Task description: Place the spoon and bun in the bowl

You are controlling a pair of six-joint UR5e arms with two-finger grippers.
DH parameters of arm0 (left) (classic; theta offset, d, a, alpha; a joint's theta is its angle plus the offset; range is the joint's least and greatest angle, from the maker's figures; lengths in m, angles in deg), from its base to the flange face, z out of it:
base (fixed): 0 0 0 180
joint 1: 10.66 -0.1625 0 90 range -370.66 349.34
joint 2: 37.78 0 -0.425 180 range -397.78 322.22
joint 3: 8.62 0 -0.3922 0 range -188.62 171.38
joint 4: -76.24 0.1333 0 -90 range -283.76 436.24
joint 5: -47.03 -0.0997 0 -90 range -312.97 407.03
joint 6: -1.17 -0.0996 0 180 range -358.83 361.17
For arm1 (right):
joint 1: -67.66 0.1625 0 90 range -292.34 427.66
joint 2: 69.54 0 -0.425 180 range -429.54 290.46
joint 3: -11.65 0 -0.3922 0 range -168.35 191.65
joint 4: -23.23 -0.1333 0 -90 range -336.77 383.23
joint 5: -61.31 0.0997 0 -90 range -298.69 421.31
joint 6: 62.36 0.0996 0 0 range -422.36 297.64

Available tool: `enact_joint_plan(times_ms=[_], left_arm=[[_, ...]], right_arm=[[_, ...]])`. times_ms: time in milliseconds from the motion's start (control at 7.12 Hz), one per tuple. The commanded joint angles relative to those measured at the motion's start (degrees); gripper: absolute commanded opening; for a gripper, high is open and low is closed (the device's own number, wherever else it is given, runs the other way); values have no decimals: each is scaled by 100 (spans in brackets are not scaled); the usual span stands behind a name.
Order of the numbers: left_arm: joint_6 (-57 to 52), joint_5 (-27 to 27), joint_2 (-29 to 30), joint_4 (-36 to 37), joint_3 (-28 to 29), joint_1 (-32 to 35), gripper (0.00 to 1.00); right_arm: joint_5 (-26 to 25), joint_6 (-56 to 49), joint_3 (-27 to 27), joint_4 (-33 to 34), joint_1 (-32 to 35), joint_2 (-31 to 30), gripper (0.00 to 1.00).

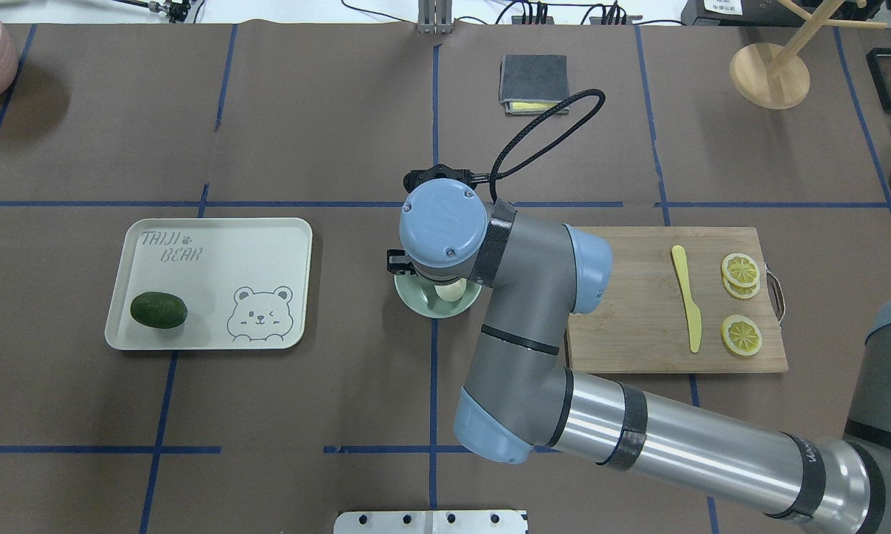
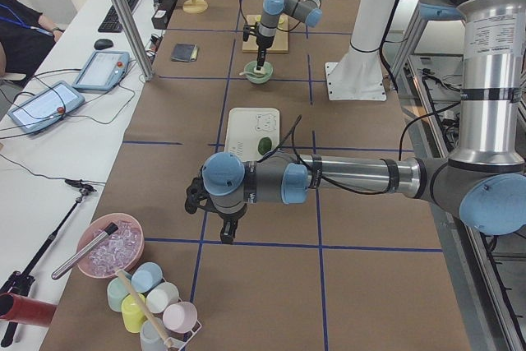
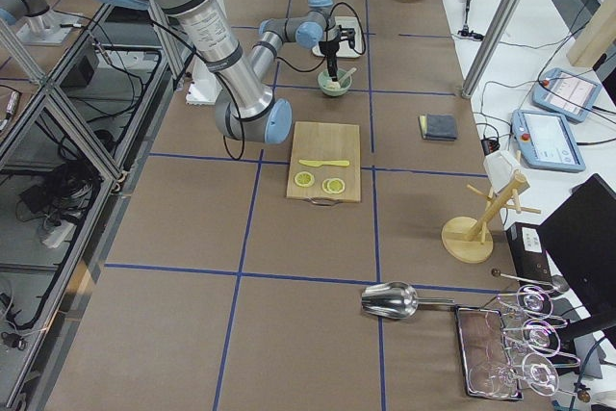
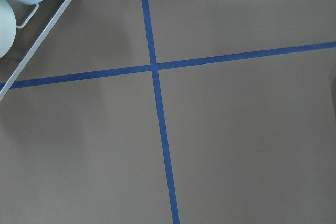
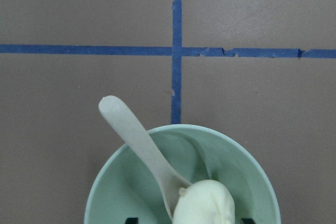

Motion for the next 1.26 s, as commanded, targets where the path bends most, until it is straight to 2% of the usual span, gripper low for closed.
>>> enact_joint_plan(times_ms=[0, 140, 281, 561, 702, 842, 1123], left_arm=[[8, -7, 6, -138, 0, 0, 100], [17, -24, 6, -243, 9, 0, 100], [17, -59, 6, -244, 44, 0, 100], [17, -86, 15, -236, 27, -18, 100], [25, -95, -2, -236, 53, -18, 100], [26, -104, -29, -236, 53, -18, 100], [26, -348, -20, -236, 1, -27, 100]], right_arm=[[325, -294, -60, -15, 338, -46, 100], [920, -931, -95, -41, 776, -185, 100], [1491, -1703, -321, -189, 1285, -622, 100], [2914, -3303, -866, -446, 2488, -1685, 100], [3425, -4338, -982, -446, 3069, -2255, 100], [3544, -5409, -1000, -454, 3553, -2879, 100], [3466, -7197, -1035, -446, 4843, -4013, 100]])
